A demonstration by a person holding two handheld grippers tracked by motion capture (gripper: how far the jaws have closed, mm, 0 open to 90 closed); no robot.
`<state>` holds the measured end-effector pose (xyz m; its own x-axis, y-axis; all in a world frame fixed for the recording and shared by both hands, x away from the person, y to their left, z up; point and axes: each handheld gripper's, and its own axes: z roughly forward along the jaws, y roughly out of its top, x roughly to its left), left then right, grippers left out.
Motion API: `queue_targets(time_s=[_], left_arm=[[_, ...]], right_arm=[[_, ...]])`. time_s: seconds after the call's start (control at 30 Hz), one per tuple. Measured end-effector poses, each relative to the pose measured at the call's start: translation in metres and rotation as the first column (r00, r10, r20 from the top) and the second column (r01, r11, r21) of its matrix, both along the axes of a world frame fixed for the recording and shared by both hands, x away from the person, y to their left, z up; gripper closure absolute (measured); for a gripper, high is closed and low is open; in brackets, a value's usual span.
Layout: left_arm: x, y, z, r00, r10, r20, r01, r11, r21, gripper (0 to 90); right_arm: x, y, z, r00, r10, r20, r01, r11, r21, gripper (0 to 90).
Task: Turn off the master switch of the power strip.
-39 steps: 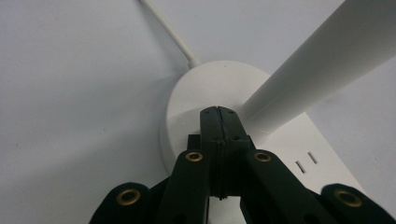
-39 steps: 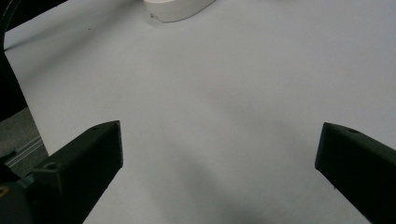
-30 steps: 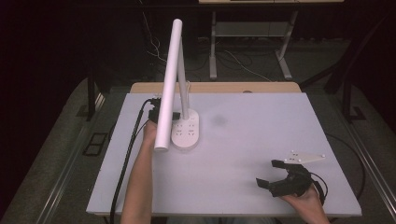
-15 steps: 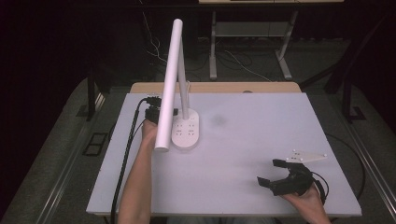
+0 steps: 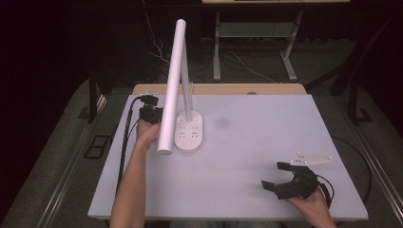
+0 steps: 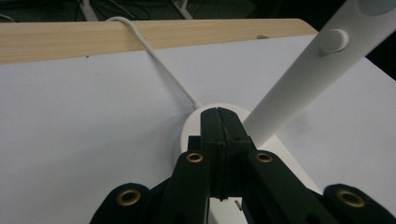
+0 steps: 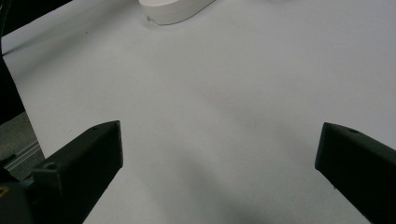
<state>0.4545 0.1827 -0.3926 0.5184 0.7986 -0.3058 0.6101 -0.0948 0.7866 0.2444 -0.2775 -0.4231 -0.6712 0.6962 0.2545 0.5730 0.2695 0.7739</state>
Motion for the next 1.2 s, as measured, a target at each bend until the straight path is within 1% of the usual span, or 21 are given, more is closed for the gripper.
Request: queue_targets(time_s=[0.03,0.07,0.1,0.23,0.3,0.37,0.4,0.63,0.8,0.83,0.9,1.0,1.07,1.13,1.17,1.2], left_arm=[[-0.002,0.000,0.002,1.0000,0.000,-0.001,0.000,1.0000,-0.002,90.0],[-0.002,0.001,0.003,0.9999,-0.016,0.007,0.016,0.9999,0.007,90.0],[-0.004,0.001,0.004,0.9998,-0.019,0.007,0.019,0.9998,0.010,90.0],[-0.010,0.004,0.005,0.9997,-0.019,0.012,0.019,0.9998,-0.005,89.9],[-0.013,0.006,0.006,0.9996,-0.023,0.015,0.023,0.9997,-0.002,89.9],[-0.016,0.007,0.008,0.9995,-0.021,0.026,0.021,0.9997,-0.010,89.9],[-0.018,0.009,0.009,0.9991,-0.029,0.030,0.030,0.9994,-0.017,89.9],[-0.035,0.010,0.013,0.9971,-0.048,0.059,0.050,0.9983,-0.031,89.8],[-0.046,0.015,0.016,0.9968,-0.040,0.069,0.043,0.9983,-0.039,88.6],[-0.048,0.016,0.017,0.9964,-0.046,0.071,0.049,0.9982,-0.034,85.5],[-0.051,0.017,0.017,0.9963,-0.049,0.070,0.051,0.9983,-0.029,82.2],[-0.058,0.018,0.018,0.9970,-0.043,0.065,0.046,0.9979,-0.046,74.2],[-0.062,0.019,0.018,0.9967,-0.051,0.063,0.055,0.9971,-0.053,66.7],[-0.066,0.020,0.018,0.9962,-0.062,0.062,0.065,0.9965,-0.052,55.3],[-0.070,0.019,0.018,0.9959,-0.064,0.064,0.068,0.9959,-0.061,50.3],[-0.073,0.020,0.018,0.9945,-0.072,0.076,0.076,0.9954,-0.058,47.4]], right_arm=[[0.000,0.000,0.000,1.0000,0.000,0.000,0.000,1.000,0.000,0.2],[0.000,0.000,0.000,1.0000,0.002,0.000,-0.002,1.000,-0.002,0.2],[0.000,0.000,0.000,1.0000,0.002,0.000,-0.002,1.000,-0.002,0.2],[0.000,0.001,0.000,1.0000,0.002,0.000,-0.002,1.000,-0.002,0.2],[0.000,0.001,0.000,1.0000,0.002,0.000,-0.002,1.000,-0.002,0.2],[0.000,0.001,0.000,1.0000,0.001,-0.001,-0.001,1.000,-0.001,0.2],[0.000,0.001,0.000,1.0000,0.001,-0.001,-0.001,1.000,-0.001,0.2],[0.000,0.002,0.000,1.0000,0.004,-0.001,-0.004,1.000,-0.001,0.2],[-0.001,0.002,0.001,1.0000,0.006,0.001,-0.006,1.000,0.001,0.2],[-0.001,0.002,0.001,1.0000,0.007,0.000,-0.007,1.000,0.002,0.2],[-0.001,0.002,0.001,0.9999,0.009,0.005,-0.009,1.000,0.000,0.2],[-0.001,0.003,0.000,0.9999,0.009,-0.005,-0.009,1.000,-0.002,0.2],[-0.001,0.004,0.000,0.9999,0.012,-0.001,-0.012,1.000,-0.005,0.2],[0.000,0.004,0.000,0.9999,0.015,-0.003,-0.015,1.000,-0.004,0.1],[0.000,0.005,0.000,0.9999,0.014,-0.003,-0.014,1.000,-0.003,0.2],[0.000,0.005,0.000,0.9999,0.013,-0.003,-0.013,1.000,-0.001,0.2]])
